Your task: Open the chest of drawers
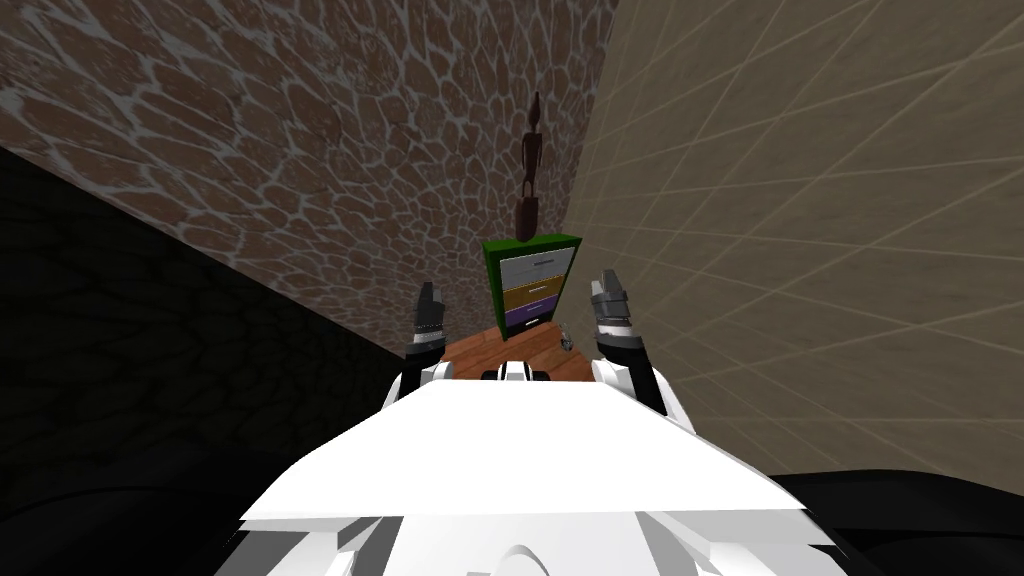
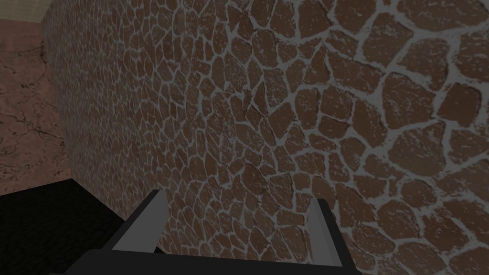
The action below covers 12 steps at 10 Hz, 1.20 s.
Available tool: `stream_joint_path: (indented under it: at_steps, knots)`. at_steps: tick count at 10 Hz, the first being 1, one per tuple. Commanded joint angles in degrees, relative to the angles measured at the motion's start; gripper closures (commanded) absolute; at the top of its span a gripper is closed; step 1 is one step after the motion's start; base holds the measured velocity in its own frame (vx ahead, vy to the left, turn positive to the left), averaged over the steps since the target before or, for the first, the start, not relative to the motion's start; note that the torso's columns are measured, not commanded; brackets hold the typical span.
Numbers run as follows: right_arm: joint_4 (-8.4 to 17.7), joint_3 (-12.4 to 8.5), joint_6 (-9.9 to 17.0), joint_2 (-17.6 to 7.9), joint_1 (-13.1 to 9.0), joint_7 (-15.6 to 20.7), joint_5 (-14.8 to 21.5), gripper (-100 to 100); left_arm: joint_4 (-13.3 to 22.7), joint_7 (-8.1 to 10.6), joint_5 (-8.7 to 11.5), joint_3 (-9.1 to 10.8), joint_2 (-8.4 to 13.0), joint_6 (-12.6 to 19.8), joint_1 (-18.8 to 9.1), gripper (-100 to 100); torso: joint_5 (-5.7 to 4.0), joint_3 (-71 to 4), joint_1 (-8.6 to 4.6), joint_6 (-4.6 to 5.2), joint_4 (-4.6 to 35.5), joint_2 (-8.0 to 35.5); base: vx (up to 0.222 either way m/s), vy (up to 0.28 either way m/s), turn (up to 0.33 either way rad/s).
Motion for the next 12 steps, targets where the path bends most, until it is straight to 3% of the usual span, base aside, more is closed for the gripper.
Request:
stream_joint_path:
  at_steps: [1, 12]
  knots:
    - [0.66, -0.36, 0.27, -2.30, -0.17, 3.79, 3.29, -100, 0.00, 0.00, 0.00, 0.00, 0.00, 0.00, 0.00, 0, 0.00, 0.02, -0.01, 0.00, 0.01, 0.03, 0.064, 0.019, 0.026]
    - [3.31, -2.04, 1.38, -5.82, -0.95, 20.09, 18.37, -100, 0.00, 0.00, 0.00, 0.00, 0.00, 0.00, 0.00, 0, -0.01, 0.07, -0.04, 0.00, 0.03, 0.11, 0.067, 0.019, 0.028]
